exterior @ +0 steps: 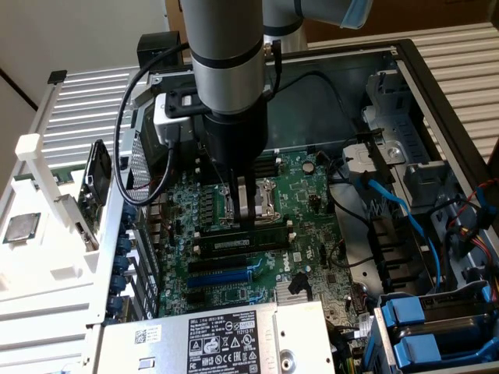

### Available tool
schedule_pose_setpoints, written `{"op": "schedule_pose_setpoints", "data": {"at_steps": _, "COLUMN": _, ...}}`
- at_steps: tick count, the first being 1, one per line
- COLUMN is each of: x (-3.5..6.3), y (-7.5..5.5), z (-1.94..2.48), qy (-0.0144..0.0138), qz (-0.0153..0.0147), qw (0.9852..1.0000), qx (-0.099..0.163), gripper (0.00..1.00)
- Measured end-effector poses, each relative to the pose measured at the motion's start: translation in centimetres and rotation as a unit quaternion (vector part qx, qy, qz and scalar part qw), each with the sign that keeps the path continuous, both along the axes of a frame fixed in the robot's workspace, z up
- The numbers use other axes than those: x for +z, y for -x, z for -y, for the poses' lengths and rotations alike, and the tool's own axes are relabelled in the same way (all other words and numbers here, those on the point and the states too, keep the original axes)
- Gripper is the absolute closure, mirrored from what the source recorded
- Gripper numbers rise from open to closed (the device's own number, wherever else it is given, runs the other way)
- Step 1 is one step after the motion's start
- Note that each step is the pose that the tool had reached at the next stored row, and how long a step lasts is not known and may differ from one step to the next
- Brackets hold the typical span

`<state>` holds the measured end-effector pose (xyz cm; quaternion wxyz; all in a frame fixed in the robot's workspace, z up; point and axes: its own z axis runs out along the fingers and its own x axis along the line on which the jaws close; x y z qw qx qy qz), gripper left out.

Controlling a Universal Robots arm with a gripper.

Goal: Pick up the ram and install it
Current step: 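Press down the ram until it locks into place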

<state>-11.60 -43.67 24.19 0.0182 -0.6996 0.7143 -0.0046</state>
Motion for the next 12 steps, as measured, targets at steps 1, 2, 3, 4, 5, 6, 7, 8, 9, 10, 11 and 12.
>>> {"op": "schedule_pose_setpoints", "data": {"at_steps": 1, "x": -0.02, "y": -0.03, "z": -0.08, "qy": 0.0016, "qz": -0.0013, "qw": 1.0, "qx": 0.0, "gripper": 0.89}}
{"op": "schedule_pose_setpoints", "data": {"at_steps": 2, "x": -0.03, "y": -0.06, "z": -0.13, "qy": 0.0026, "qz": -0.002, "qw": 1.0, "qx": 0.0, "gripper": 0.89}}
{"op": "schedule_pose_setpoints", "data": {"at_steps": 3, "x": -0.05, "y": -0.07, "z": -0.14, "qy": 0.0025, "qz": -0.0021, "qw": 1.0, "qx": 0.0, "gripper": 0.89}}
{"op": "schedule_pose_setpoints", "data": {"at_steps": 4, "x": -0.06, "y": -0.08, "z": -0.15, "qy": 0.0026, "qz": -0.0022, "qw": 1.0, "qx": 0.0, "gripper": 0.89}}
{"op": "schedule_pose_setpoints", "data": {"at_steps": 5, "x": -0.09, "y": -0.13, "z": -0.15, "qy": 0.0026, "qz": -0.0022, "qw": 1.0, "qx": 0.0, "gripper": 0.89}}
{"op": "schedule_pose_setpoints", "data": {"at_steps": 6, "x": -0.15, "y": -0.18, "z": -0.15, "qy": 0.0024, "qz": -0.0022, "qw": 1.0, "qx": 0.0, "gripper": 0.89}}
{"op": "schedule_pose_setpoints", "data": {"at_steps": 7, "x": -0.22, "y": -0.19, "z": -0.15, "qy": 0.0021, "qz": -0.0022, "qw": 1.0, "qx": 0.0, "gripper": 0.89}}
{"op": "schedule_pose_setpoints", "data": {"at_steps": 8, "x": -0.28, "y": -0.19, "z": -0.15, "qy": 0.0018, "qz": -0.0022, "qw": 1.0, "qx": 0.0, "gripper": 0.89}}
{"op": "schedule_pose_setpoints", "data": {"at_steps": 9, "x": -0.35, "y": -0.19, "z": -0.15, "qy": 0.0017, "qz": -0.0023, "qw": 1.0, "qx": 0.0, "gripper": 0.89}}
{"op": "schedule_pose_setpoints", "data": {"at_steps": 10, "x": -0.37, "y": -0.19, "z": -0.15, "qy": 0.0017, "qz": -0.0023, "qw": 1.0, "qx": 0.0, "gripper": 0.89}}
{"op": "schedule_pose_setpoints", "data": {"at_steps": 11, "x": -0.39, "y": -0.19, "z": -0.15, "qy": 0.0016, "qz": -0.0024, "qw": 1.0, "qx": 0.0, "gripper": 0.89}}
{"op": "schedule_pose_setpoints", "data": {"at_steps": 12, "x": -0.4, "y": -0.19, "z": -0.15, "qy": 0.0014, "qz": -0.0024, "qw": 1.0, "qx": 0.0, "gripper": 0.89}}
